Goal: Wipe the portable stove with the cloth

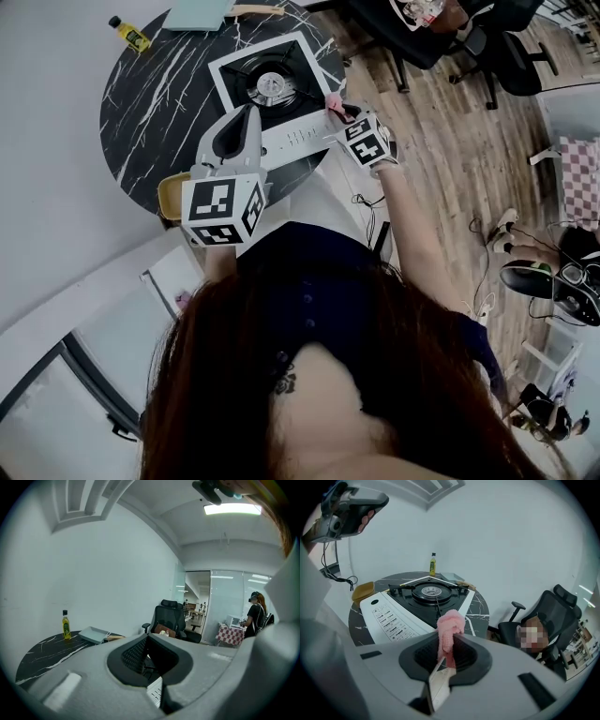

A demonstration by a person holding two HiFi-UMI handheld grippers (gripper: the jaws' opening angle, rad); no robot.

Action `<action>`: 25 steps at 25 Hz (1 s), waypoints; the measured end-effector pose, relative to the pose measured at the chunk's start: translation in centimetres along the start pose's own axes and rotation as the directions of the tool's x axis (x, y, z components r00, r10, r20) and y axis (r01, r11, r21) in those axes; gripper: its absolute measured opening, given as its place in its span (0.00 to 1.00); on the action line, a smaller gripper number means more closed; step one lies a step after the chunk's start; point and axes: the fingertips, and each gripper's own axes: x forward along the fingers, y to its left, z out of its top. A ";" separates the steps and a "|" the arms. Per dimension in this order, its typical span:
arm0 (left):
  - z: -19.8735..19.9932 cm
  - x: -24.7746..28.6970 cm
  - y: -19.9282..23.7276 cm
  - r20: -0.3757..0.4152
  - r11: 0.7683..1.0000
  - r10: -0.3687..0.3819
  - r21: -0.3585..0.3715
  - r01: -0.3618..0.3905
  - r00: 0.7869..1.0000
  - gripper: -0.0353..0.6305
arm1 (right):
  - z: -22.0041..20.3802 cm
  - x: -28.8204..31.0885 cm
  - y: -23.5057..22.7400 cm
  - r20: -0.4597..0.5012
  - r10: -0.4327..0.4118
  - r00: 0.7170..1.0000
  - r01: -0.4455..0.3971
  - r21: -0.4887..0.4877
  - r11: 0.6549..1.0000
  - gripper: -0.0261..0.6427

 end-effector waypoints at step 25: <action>-1.2 -2.6 2.1 0.008 1.000 0.022 -0.019 -0.022 1.000 0.07 | -1.2 -1.8 1.3 0.035 -0.144 0.989 0.139 0.112 0.984 0.11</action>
